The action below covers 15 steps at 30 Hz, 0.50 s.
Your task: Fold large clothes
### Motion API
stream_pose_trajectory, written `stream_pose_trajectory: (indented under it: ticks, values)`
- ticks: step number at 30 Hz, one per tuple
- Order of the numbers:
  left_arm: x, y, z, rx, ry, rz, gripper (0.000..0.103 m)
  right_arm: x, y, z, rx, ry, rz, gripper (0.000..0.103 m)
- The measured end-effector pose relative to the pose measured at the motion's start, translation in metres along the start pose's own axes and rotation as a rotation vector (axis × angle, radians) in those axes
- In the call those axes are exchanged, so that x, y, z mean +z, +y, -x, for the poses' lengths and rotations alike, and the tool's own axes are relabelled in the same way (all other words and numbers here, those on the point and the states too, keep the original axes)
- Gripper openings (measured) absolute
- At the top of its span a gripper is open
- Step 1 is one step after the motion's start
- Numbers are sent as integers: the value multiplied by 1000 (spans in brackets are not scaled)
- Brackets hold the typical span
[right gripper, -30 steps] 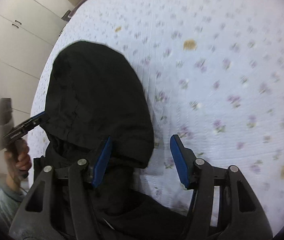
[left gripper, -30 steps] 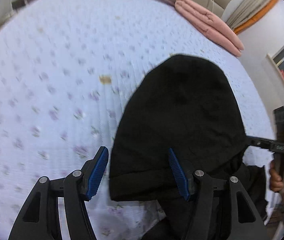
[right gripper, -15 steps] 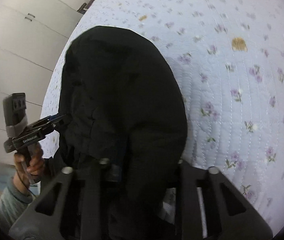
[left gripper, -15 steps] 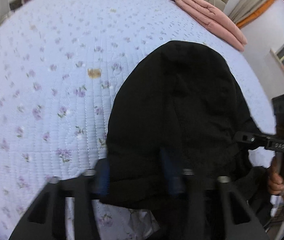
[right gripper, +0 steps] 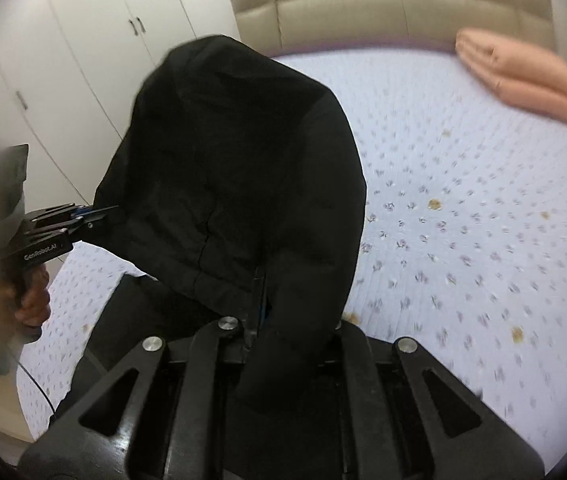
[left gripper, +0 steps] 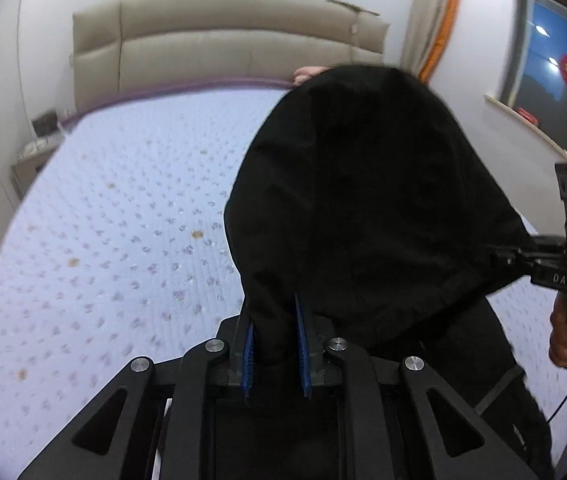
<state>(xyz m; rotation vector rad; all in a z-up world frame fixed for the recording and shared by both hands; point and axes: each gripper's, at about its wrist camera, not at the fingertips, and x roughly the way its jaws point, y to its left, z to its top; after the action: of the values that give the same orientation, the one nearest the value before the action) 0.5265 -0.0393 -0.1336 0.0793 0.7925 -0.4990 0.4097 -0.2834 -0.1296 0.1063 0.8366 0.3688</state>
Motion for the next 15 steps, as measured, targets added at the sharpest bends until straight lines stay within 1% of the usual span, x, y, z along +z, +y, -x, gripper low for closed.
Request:
stream_pose_trajectory:
  ticks: [1, 2, 3, 4, 5, 6, 7, 8, 9, 10, 11, 12, 14, 15]
  values:
    - [-12, -8, 23, -1, -12, -19, 19, -11, 14, 17, -21, -25, 24, 7]
    - [-17, -14, 32, -1, -15, -29, 20, -22, 29, 32, -45, -45, 52, 7]
    - [-33, -22, 55, -6, -17, -45, 21, -34, 43, 47, -68, -62, 78, 7]
    - [-43, -25, 67, -11, -17, -50, 25, -46, 55, 56, -85, -77, 100, 7]
    - [-60, -30, 83, -24, -8, -56, 26, -60, 70, 68, -112, -97, 131, 8]
    - [-70, -34, 86, -33, 4, -60, 30, -76, 83, 79, -152, -121, 170, 8]
    - [-89, -35, 96, -43, 34, -62, 31, -90, 92, 88, -197, -140, 205, 10]
    - [-111, -33, 102, -40, 68, -52, 31, -108, 102, 95, -265, -151, 252, 11]
    - [-128, -29, 99, -24, 113, -34, 31, -119, 108, 95, -311, -148, 280, 15]
    - [-146, -22, 92, 7, 167, -7, 31, -135, 109, 95, -352, -124, 297, 18]
    - [-165, -12, 85, 46, 215, 24, 31, -145, 105, 93, -373, -93, 292, 19]
    - [-181, -4, 75, 74, 253, 63, 31, -159, 98, 88, -395, -41, 274, 20]
    - [-202, 19, 67, 108, 305, 148, 29, -175, 85, 86, -433, 21, 241, 21]
    - [-208, 30, 66, 113, 316, 197, 26, -183, 76, 89, -459, 45, 217, 21]
